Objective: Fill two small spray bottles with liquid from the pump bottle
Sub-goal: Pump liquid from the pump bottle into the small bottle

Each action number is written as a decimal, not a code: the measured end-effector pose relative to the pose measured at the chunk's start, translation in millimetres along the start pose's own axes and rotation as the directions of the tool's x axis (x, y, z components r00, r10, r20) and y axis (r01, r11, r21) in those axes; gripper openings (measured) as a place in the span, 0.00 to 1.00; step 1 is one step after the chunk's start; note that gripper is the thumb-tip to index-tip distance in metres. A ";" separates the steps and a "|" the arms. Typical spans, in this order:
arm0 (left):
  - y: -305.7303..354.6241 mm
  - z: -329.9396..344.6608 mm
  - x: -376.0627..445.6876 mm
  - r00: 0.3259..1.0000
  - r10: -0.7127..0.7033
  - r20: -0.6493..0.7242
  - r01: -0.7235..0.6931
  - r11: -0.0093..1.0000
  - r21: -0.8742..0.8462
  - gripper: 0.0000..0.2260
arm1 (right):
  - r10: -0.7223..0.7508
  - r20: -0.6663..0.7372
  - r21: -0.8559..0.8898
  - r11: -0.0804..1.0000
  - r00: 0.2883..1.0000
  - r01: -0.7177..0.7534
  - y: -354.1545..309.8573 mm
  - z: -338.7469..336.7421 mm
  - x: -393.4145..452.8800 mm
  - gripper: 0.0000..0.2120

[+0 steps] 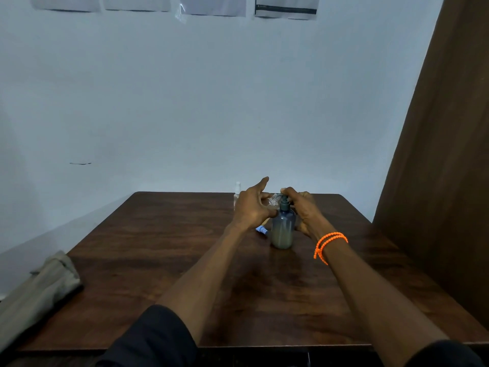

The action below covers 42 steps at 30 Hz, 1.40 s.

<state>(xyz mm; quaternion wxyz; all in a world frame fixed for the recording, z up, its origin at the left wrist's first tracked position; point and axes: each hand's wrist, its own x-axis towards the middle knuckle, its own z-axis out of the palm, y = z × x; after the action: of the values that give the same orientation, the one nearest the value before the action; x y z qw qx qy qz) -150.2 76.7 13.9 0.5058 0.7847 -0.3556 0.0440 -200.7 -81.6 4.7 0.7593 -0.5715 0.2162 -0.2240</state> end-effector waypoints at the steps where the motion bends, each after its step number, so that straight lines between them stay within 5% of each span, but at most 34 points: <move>1: 1.1 -0.4 -0.2 1.000 -0.006 -0.004 0.006 1.000 -0.006 0.47 | 0.002 0.000 0.001 1.000 1.000 -0.002 -2.2 1.1 -0.4 0.25; 4: 0.6 -1.2 1.2 1.000 -0.008 -0.007 0.008 1.000 -0.006 0.47 | 0.004 -0.007 0.002 1.000 1.000 -0.004 0.7 2.2 2.3 0.32; 9: -0.8 -0.2 0.7 1.000 -0.008 -0.001 0.008 1.000 0.011 0.47 | -0.016 0.009 -0.009 1.000 1.000 0.016 7.5 -0.2 3.0 0.21; 16: -0.2 1.7 1.7 1.000 -0.002 -0.009 0.002 1.000 -0.003 0.47 | 0.023 0.000 -0.014 1.000 1.000 -0.023 -7.0 -0.7 -4.6 0.22; 20: -4.4 1.9 3.2 1.000 -0.014 -0.007 0.013 0.999 -0.031 0.47 | 0.012 0.020 0.013 1.000 1.000 -0.013 0.4 2.6 0.2 0.44; 22: -3.8 2.3 0.9 1.000 -0.020 -0.010 0.019 0.999 -0.043 0.47 | -0.005 0.019 0.029 1.000 1.000 0.005 5.1 1.1 4.9 0.47; 28: -0.3 1.3 1.1 1.000 -0.012 -0.007 0.012 1.000 -0.021 0.47 | 0.027 0.012 -0.023 0.999 1.000 -0.026 -12.8 2.0 -10.2 0.20; 33: -2.8 -0.3 3.7 1.000 -0.017 -0.007 0.017 1.000 -0.003 0.48 | 0.040 0.009 -0.006 0.999 0.999 -0.040 -3.9 5.1 -5.4 0.27; 42: -1.0 -1.2 2.7 1.000 -0.010 -0.003 0.010 1.000 -0.027 0.47 | 0.060 0.012 0.002 0.998 0.998 -0.060 -9.0 4.0 -4.9 0.20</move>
<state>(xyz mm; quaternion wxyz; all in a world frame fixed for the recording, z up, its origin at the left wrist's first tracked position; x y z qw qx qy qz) -147.2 76.5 14.8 0.5172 0.7795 -0.3514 0.0378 -203.2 -77.9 14.7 0.7676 -0.5651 0.2286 -0.1979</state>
